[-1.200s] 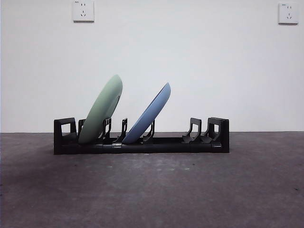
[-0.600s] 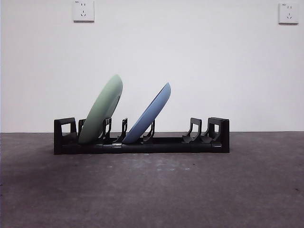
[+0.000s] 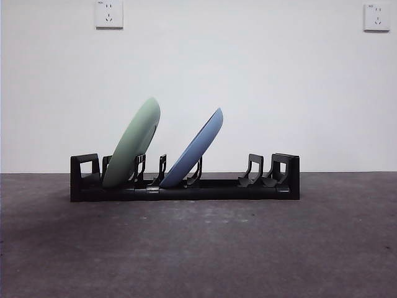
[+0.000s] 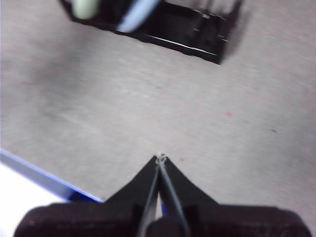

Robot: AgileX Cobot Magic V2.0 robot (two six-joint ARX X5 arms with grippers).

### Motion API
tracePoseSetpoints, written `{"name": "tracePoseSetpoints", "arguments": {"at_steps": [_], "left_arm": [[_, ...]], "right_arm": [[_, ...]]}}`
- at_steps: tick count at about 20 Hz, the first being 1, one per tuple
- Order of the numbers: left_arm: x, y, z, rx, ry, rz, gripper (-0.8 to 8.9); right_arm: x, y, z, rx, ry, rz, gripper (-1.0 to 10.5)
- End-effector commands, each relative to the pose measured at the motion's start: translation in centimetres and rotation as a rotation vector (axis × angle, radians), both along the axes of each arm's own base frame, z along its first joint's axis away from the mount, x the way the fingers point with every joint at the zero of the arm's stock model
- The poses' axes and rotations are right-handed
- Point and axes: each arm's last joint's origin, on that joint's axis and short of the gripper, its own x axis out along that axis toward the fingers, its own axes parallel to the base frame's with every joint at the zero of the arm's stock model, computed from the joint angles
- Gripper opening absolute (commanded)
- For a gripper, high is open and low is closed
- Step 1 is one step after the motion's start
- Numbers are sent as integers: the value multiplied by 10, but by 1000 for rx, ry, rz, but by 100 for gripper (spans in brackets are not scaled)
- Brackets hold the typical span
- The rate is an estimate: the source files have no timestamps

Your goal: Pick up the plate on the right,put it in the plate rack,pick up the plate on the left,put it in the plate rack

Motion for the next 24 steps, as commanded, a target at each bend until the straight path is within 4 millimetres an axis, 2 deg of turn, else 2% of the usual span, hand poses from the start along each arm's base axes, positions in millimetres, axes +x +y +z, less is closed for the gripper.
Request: {"name": "tracePoseSetpoints", "arguments": {"at_steps": [1,6,9,11,14,18,21,24], "left_arm": [[5,-3,2,23,-65,33,-4],[16,-1,15,103,-359,155,-4],[13,18,23,110,-552,248,-4],[5,31,16,75,-626,303,-4],[-2,44,-17,98,-693,443,-4],[3,51,-90,151,-647,538,-4],[12,54,-141,125,-600,602,-4],[16,56,-172,88,-572,645,-4]], "right_arm": [[8,3,-6,-50,42,-17,2],[30,13,-14,-107,101,-37,2],[43,19,-20,-128,141,-36,2],[49,22,-24,-140,164,-35,2],[59,26,-29,-155,195,-34,3],[65,29,-33,-165,215,-33,2],[69,31,-32,-158,194,-36,2],[73,33,-29,-129,138,-38,2]]}}
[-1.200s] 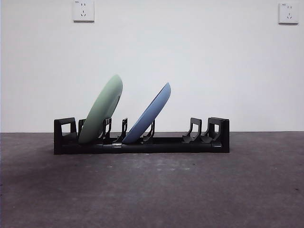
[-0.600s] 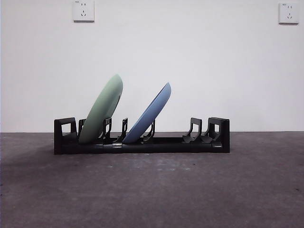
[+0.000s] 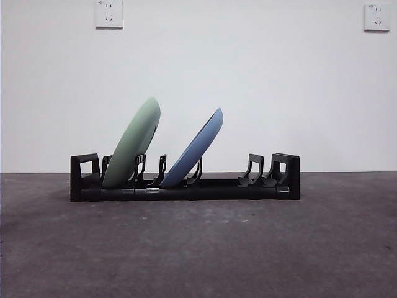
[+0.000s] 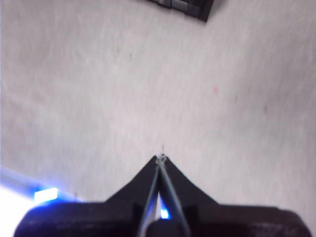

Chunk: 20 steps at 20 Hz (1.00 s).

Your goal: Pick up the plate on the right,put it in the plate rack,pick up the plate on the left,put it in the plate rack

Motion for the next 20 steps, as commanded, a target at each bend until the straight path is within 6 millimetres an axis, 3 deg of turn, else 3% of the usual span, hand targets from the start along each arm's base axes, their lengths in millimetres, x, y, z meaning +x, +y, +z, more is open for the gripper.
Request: {"name": "tracePoseSetpoints", "arguments": {"at_steps": [1,9,20], "left_arm": [[2,1,-20,-53,17,14,-4],[12,2,-78,-111,165,33,-4],[12,2,-79,-128,171,28,-4]], "right_arm": [[5,3,1,18,-44,3,2],[20,10,15,117,-249,3,2],[24,12,20,145,-308,2,2]]}}
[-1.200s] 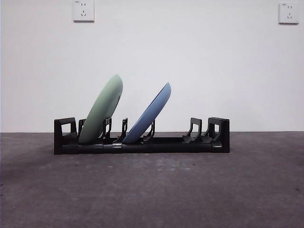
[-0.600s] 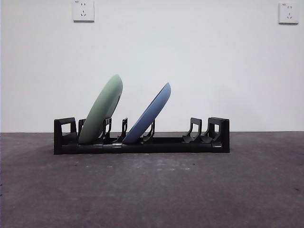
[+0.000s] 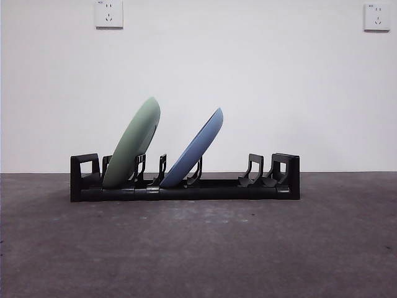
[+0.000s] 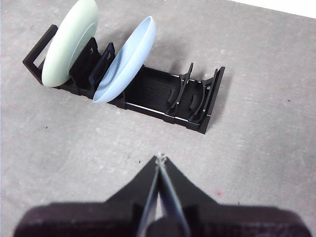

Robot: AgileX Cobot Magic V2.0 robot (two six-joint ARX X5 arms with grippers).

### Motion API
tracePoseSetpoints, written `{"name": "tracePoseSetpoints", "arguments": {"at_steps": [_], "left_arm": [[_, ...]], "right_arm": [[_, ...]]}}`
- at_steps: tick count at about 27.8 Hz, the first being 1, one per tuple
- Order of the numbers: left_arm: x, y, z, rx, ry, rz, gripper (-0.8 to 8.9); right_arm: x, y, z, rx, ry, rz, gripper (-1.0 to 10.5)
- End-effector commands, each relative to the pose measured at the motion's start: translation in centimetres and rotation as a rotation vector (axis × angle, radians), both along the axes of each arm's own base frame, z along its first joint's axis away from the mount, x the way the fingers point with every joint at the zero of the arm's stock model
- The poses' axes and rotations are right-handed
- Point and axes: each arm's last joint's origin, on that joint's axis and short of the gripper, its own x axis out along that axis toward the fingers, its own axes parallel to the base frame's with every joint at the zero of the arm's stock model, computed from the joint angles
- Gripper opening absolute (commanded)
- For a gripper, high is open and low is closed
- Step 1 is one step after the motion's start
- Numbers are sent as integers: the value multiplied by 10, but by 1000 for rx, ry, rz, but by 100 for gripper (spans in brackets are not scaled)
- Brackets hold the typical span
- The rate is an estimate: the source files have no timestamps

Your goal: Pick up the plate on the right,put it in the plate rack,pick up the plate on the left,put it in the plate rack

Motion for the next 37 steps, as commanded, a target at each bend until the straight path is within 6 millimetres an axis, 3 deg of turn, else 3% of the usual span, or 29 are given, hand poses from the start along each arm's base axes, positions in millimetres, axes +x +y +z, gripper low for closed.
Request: {"name": "tracePoseSetpoints", "arguments": {"at_steps": [1,8,11,14,17,20,22,25,28,32,37], "left_arm": [[1,0,-3,-10,9,2,-4],[1,0,-3,-10,10,2,-3],[1,0,-3,-10,10,2,-4],[1,0,-3,-9,10,2,-4],[1,0,-3,-10,10,2,-4],[1,0,-3,-10,10,2,-4],[1,0,-3,-10,10,2,-4],[1,0,-3,-10,10,2,-4],[1,0,-3,-10,10,2,-4],[1,0,-3,-10,10,2,-4],[1,0,-3,-10,10,2,-4]], "right_arm": [[1,1,-1,-3,-1,2,2],[1,0,-1,-3,-3,1,2],[-13,-8,10,-2,-68,-34,3],[-45,-28,33,43,-233,-65,2],[-90,-59,50,123,-366,-165,2],[-141,-86,57,88,-532,-311,2],[-165,-92,53,46,-605,-383,2],[-183,-95,40,12,-691,-467,2],[-183,-95,18,32,-752,-486,2],[-169,-94,-28,86,-771,-448,2],[-139,-93,-99,87,-740,-446,2]]}}
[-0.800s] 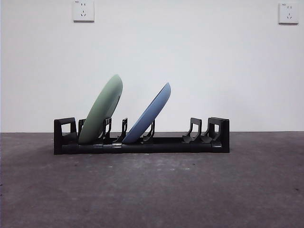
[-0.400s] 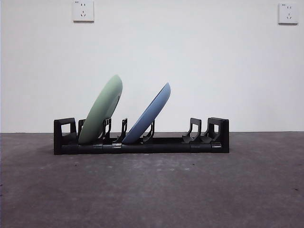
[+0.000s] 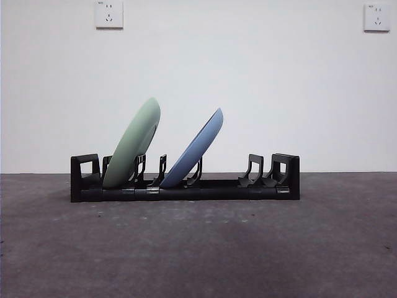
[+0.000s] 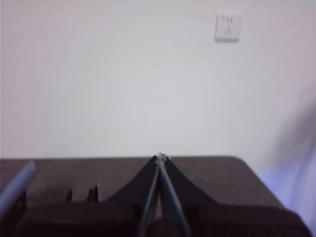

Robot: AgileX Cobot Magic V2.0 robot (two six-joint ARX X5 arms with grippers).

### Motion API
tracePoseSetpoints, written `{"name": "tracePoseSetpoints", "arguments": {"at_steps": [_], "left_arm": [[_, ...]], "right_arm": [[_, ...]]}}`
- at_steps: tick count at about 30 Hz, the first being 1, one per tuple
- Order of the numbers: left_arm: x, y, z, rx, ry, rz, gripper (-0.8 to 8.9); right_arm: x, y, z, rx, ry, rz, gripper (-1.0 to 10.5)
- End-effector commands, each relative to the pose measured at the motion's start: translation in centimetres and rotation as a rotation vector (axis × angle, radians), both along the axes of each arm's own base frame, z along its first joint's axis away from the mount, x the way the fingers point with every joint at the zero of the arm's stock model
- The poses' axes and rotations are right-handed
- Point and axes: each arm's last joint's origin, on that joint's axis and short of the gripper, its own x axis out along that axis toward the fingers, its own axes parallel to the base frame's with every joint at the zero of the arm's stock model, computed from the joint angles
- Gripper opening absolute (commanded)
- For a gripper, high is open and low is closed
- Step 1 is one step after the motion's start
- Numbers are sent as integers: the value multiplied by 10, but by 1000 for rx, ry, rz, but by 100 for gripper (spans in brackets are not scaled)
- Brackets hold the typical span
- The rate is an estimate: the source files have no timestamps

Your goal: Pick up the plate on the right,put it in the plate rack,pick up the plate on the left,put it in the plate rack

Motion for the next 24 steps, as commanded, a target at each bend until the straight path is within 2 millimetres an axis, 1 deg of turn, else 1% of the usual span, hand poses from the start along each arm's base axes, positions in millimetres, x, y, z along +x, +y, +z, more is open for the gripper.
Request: {"name": "tracePoseSetpoints", "arguments": {"at_steps": [1,3,6,9,12,15,24], "left_arm": [[1,0,-3,-10,6,2,-4],[1,0,-3,-9,6,2,-4],[1,0,-3,-10,6,2,-4],[1,0,-3,-10,6,2,-3],[1,0,-3,-9,6,2,-4],[1,0,-3,-10,5,2,-4],[1,0,-3,-10,6,2,-4]], "right_arm": [[22,0,-47,27,36,0,2],[33,0,-75,55,46,2,2],[43,0,-111,113,84,4,2],[49,0,-141,146,141,1,2],[52,0,-162,152,186,2,2],[55,0,-173,157,225,-1,2],[59,0,-197,158,300,1,2]]}}
